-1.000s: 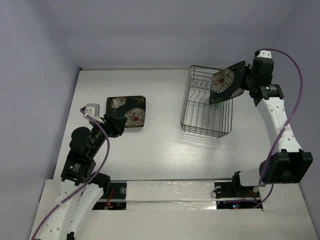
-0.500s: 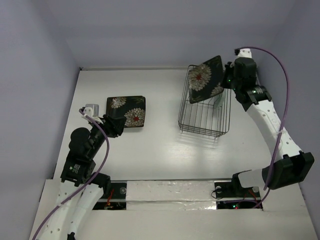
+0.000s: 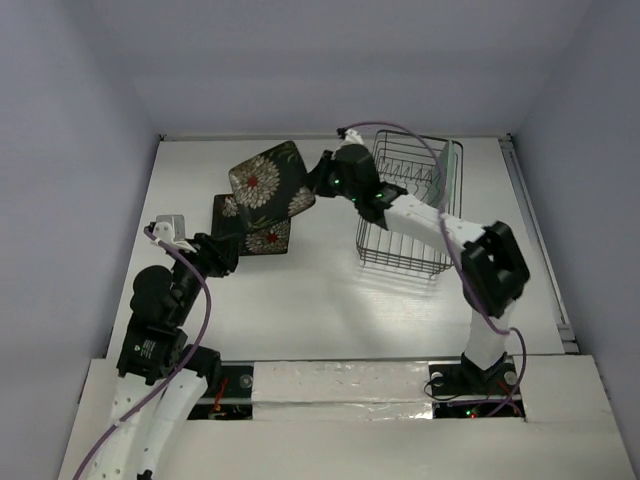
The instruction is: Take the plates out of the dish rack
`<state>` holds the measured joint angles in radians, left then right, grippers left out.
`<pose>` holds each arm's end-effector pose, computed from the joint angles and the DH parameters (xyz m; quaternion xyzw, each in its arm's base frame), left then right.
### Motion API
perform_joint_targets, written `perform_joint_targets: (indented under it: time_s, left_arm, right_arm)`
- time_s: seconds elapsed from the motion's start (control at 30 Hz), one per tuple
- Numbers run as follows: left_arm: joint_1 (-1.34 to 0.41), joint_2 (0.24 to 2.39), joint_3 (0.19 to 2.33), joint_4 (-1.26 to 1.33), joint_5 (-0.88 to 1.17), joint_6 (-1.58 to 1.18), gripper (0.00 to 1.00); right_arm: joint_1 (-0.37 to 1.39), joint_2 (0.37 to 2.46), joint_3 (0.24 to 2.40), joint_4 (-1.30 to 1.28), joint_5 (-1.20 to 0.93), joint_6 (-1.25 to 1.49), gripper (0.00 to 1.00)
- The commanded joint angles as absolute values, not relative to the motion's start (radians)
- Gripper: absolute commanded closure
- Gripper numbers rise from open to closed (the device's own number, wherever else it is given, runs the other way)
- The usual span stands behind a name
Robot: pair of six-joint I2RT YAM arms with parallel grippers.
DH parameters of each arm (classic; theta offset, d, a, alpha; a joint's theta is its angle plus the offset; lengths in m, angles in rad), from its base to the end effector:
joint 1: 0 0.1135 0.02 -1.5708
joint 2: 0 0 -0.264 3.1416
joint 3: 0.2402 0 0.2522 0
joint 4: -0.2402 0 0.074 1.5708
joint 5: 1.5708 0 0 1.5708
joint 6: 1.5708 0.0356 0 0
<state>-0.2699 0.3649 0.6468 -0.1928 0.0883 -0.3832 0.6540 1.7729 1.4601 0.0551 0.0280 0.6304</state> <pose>0.0965 -0.0300 0.3432 -0.0057 0.6750 -0.2647 0.6887 0.3423 0.2611 0.3259 -0.0008 0.7921 0.3567 0.4954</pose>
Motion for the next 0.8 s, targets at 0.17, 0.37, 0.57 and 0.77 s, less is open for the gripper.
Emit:
perform_joint_targets:
  time_s: [0.17, 0.37, 0.57, 0.77]
  left_arm:
    - [-0.261, 0.353, 0.653, -0.170, 0.067, -0.384, 0.58]
    - [-0.261, 0.348, 0.652, -0.170, 0.071, -0.385, 0.58]
    - [-0.261, 0.342, 0.653, -0.170, 0.072, -0.384, 0.58]
    - [-0.261, 0.341, 0.650, -0.169, 0.080, -0.385, 0.58]
  right_arm:
    - [0.788, 2.011, 1.641, 0.361, 0.083, 0.883, 1.00]
    - [0.833, 2.086, 1.615, 0.387, 0.185, 0.986, 1.00]
    - [0.882, 2.098, 1.502, 0.414, 0.302, 1.080, 0.98]
    - [0.911, 2.105, 1.451, 0.413, 0.353, 1.123, 0.86]
